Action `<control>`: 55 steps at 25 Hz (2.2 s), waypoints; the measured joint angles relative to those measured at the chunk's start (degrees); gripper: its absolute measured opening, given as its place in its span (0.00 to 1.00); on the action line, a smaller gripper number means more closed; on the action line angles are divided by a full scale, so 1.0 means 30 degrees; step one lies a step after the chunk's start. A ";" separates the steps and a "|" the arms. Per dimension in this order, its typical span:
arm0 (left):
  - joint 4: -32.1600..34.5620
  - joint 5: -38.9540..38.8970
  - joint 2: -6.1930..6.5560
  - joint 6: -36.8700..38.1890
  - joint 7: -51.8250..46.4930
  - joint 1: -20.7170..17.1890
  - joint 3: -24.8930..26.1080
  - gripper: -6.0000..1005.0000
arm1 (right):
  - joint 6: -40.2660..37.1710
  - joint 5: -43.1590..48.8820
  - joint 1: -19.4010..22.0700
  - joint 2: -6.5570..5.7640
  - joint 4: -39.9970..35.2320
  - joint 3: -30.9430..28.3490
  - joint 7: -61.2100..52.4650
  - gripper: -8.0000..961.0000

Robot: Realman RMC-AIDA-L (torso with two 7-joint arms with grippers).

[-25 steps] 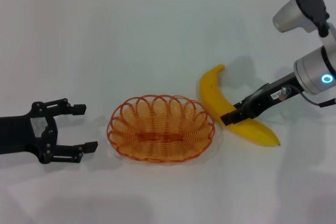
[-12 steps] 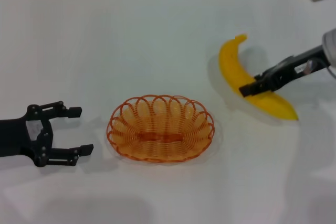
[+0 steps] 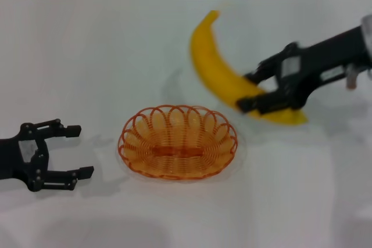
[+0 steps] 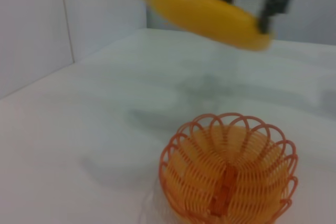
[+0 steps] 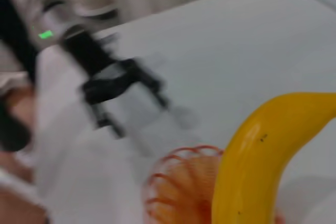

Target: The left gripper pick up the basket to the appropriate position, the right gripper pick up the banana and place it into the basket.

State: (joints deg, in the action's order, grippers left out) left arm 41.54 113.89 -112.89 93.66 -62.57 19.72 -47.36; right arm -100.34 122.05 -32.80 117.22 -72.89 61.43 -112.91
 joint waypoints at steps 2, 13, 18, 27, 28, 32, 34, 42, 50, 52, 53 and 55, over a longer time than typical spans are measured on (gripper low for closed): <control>-0.0003 -0.0029 0.0019 0.0014 -0.0001 -0.0017 0.0094 0.90 | 0.0528 -0.0945 0.0321 0.0007 -0.0182 0.2103 0.0039 0.53; -0.0045 0.0006 -0.0124 -0.0008 -0.0004 0.0164 -0.0002 0.90 | 0.6630 -0.1884 -0.1804 0.0005 0.2903 1.0412 -0.0685 0.53; -0.0050 0.0006 -0.0162 -0.0042 0.0002 0.0181 0.0017 0.90 | 0.7593 -0.1913 -0.1874 0.0008 0.3306 1.0642 -0.0293 0.53; -0.0051 0.0006 -0.0177 -0.0049 -0.0020 0.0217 0.0010 0.90 | 0.7508 -0.1269 -0.1973 -0.0050 0.3453 1.0517 -0.0900 0.53; -0.0051 0.0006 -0.0178 -0.0049 -0.0025 0.0224 0.0003 0.90 | 0.7499 -0.1130 -0.1980 -0.0058 0.3461 1.0475 -0.0981 0.53; -0.0051 0.0005 -0.0135 -0.0032 -0.0030 0.0076 0.0060 0.90 | 0.6468 -0.0744 -0.1862 -0.0133 0.2960 0.9309 -0.1175 0.60; -0.0051 0.0005 -0.0075 -0.0024 -0.0031 -0.0016 0.0096 0.90 | 0.5184 -0.0264 -0.1406 -0.0140 0.2091 0.7745 -0.1120 0.73; -0.0051 0.0004 -0.0068 -0.0016 0.0033 -0.0029 0.0114 0.90 | 0.0425 0.0237 0.1515 -0.0135 -0.0889 0.0182 0.2278 0.73; -0.0050 0.0004 -0.0139 -0.0055 0.0053 -0.0007 0.0115 0.90 | -0.0978 -0.1320 0.3746 -0.0097 0.3512 -0.4431 1.2157 0.73; -0.0050 0.0005 -0.0140 -0.0100 0.0023 -0.0037 0.0115 0.90 | -0.0722 -0.1441 0.4075 -0.0112 0.5387 -0.5210 1.4552 0.73; -0.0049 0.0005 -0.0152 -0.0119 0.0029 -0.0038 0.0115 0.90 | -0.0584 -0.1457 0.4162 -0.0118 0.6430 -0.5721 1.5832 0.73; -0.0049 0.0004 -0.0173 -0.0132 0.0061 -0.0028 0.0114 0.90 | -0.0205 -0.1421 0.4173 -0.0135 0.8360 -0.6777 1.7626 0.73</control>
State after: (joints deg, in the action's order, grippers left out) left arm 41.40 113.90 -113.41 93.26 -62.38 19.64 -47.02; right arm -100.95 117.79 -20.28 116.81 -47.81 41.10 -60.03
